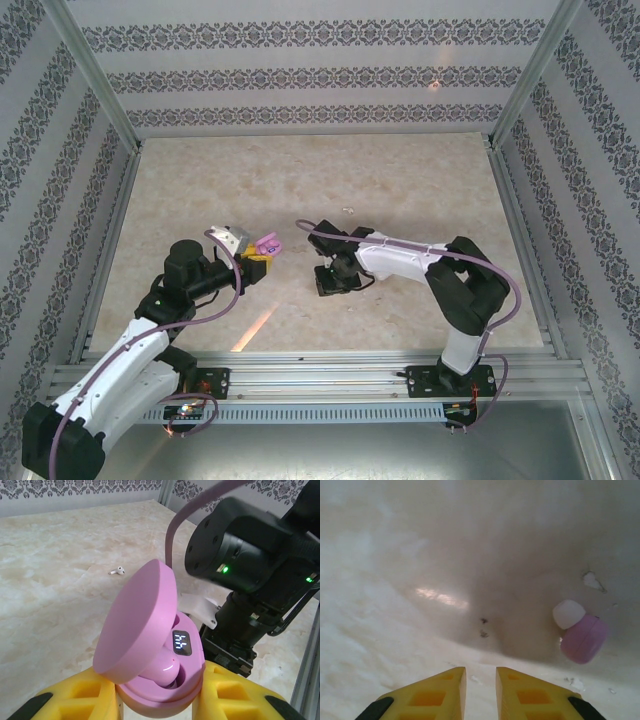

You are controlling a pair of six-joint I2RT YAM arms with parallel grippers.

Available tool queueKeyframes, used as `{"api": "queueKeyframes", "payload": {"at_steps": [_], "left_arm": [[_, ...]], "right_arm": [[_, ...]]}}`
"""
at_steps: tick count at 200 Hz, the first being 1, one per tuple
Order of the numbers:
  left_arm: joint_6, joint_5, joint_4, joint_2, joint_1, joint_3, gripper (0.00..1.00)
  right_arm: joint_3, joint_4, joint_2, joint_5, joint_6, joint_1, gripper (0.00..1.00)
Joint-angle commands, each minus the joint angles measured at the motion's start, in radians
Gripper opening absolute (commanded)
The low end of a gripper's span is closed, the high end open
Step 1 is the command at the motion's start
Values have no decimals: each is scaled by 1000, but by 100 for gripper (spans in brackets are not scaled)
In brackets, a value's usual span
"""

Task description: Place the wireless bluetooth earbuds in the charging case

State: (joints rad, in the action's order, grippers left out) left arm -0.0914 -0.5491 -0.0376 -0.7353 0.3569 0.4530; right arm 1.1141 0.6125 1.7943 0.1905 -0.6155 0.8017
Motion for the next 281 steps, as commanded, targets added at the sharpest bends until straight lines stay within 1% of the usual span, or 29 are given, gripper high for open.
{"api": "queueKeyframes", "payload": {"at_steps": [1, 26, 53, 91, 129, 180, 248, 281], "left_arm": [[-10, -23, -25, 22, -12, 6, 5], [-14, -21, -27, 24, -12, 3, 5], [-13, -17, -27, 27, -12, 1, 5], [-18, -20, -45, 8, -12, 1, 5], [-18, -21, -51, -6, -12, 4, 5], [-18, -20, -51, -15, -13, 7, 5], [-7, -16, -51, -23, -13, 11, 5], [-7, -17, -62, -32, -12, 6, 5]], "right_arm": [[-23, -23, 26, -33, -22, -10, 22], [-29, -4, 45, -45, -20, -22, 22], [-42, 22, 26, -77, -12, -36, 22], [-43, 41, 0, -108, 8, -86, 22], [-11, 61, 15, -116, 35, -132, 22], [52, 90, 51, -127, 76, -156, 22], [129, 159, 50, -115, 99, -162, 31], [174, 207, 45, -132, 63, -159, 34]]}}
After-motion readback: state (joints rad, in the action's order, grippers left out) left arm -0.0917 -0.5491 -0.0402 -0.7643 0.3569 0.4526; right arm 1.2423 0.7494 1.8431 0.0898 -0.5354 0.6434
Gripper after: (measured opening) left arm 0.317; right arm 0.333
